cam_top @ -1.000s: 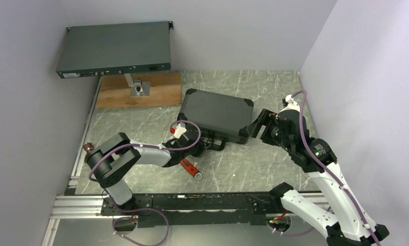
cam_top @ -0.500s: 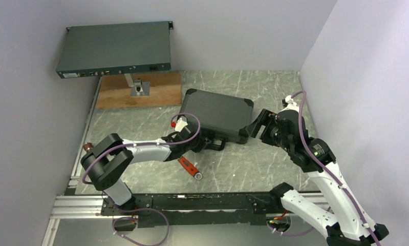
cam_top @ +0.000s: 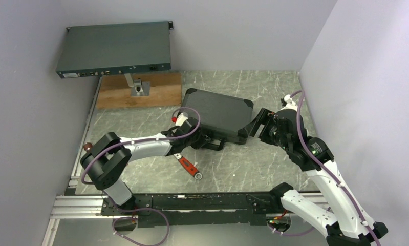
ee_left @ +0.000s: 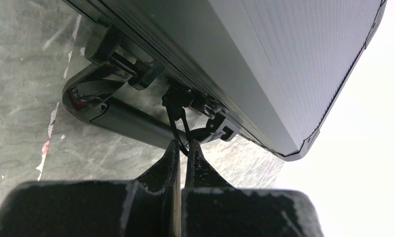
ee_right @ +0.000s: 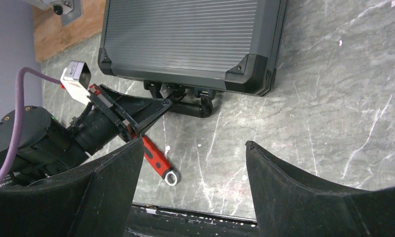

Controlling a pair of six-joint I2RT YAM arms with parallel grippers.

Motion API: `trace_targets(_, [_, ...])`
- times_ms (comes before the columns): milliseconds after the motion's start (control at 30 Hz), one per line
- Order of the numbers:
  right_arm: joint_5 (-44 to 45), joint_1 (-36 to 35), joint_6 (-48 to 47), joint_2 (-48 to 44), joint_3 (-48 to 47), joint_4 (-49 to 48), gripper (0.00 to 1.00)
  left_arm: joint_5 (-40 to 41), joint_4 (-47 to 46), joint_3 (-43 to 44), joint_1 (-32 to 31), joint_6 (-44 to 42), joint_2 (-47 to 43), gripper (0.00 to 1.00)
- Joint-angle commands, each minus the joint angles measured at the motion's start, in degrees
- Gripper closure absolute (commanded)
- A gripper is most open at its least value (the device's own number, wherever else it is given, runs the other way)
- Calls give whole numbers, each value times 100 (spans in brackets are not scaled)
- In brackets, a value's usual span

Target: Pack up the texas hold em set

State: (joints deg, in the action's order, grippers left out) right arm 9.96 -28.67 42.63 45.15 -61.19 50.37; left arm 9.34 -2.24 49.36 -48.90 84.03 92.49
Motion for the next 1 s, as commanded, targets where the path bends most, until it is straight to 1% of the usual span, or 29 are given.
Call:
trace_targets(0, [11,-21,5,12,41,-271,22,55,-945,678,92,-568,-290,100])
trace_targets(333, [33,-25,-92,71,32,-299,22,-20,-1032,1008,134,-855,-153,100])
trace_targets(967, [197,-25,-279,72,-7,-273,21,-145,-1067,1673,285,-1090,155,100])
